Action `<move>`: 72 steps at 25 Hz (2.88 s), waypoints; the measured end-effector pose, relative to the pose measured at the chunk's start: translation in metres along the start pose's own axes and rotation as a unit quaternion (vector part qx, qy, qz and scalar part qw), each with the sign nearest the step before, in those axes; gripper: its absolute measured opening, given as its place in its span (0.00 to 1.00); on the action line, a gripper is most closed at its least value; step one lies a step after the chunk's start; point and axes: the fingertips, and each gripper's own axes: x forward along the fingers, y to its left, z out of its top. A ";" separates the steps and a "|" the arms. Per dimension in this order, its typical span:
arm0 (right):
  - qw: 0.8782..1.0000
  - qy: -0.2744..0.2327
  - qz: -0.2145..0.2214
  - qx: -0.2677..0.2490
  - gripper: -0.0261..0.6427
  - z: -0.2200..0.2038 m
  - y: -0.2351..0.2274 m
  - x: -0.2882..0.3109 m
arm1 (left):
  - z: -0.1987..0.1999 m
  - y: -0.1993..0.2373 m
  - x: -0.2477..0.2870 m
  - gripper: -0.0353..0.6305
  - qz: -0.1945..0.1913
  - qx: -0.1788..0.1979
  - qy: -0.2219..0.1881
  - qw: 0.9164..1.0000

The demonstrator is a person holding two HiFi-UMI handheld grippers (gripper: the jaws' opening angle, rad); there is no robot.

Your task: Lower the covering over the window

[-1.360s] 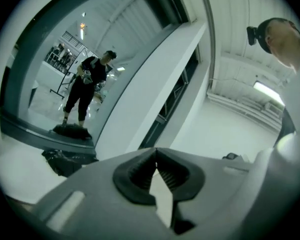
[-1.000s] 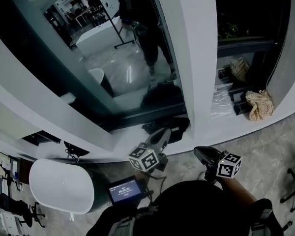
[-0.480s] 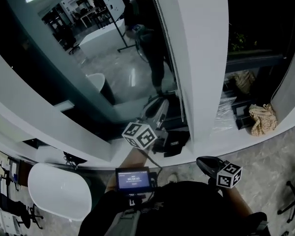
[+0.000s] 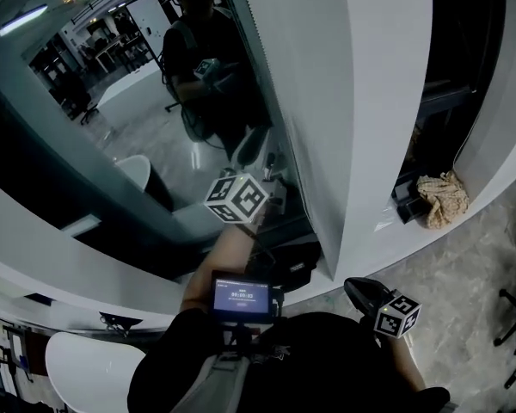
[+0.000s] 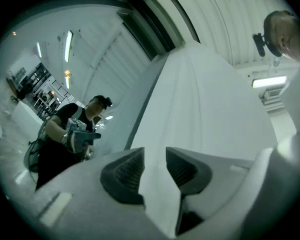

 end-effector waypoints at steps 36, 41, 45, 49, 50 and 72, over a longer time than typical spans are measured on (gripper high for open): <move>0.988 0.019 0.127 -0.090 0.05 0.047 0.038 0.040 | -0.172 -0.043 -0.145 0.07 -0.025 0.227 0.231 0.946; 0.984 -0.023 0.141 -0.106 0.05 0.076 0.055 0.039 | -0.165 -0.036 -0.152 0.08 0.005 0.301 0.223 0.927; 0.970 -0.064 0.099 -0.215 0.05 0.097 0.074 0.042 | -0.155 -0.018 -0.156 0.08 0.024 0.305 0.224 0.925; 0.947 -0.083 0.020 -0.309 0.05 0.123 0.105 0.065 | -0.136 -0.006 -0.176 0.08 0.048 0.266 0.209 0.940; 0.948 -0.099 0.000 -0.303 0.08 0.131 0.106 0.072 | -0.130 -0.002 -0.183 0.08 0.054 0.266 0.203 0.941; 0.866 -0.376 -0.133 -0.303 0.27 0.321 0.166 0.141 | -0.020 0.099 -0.276 0.08 0.118 0.368 0.170 0.906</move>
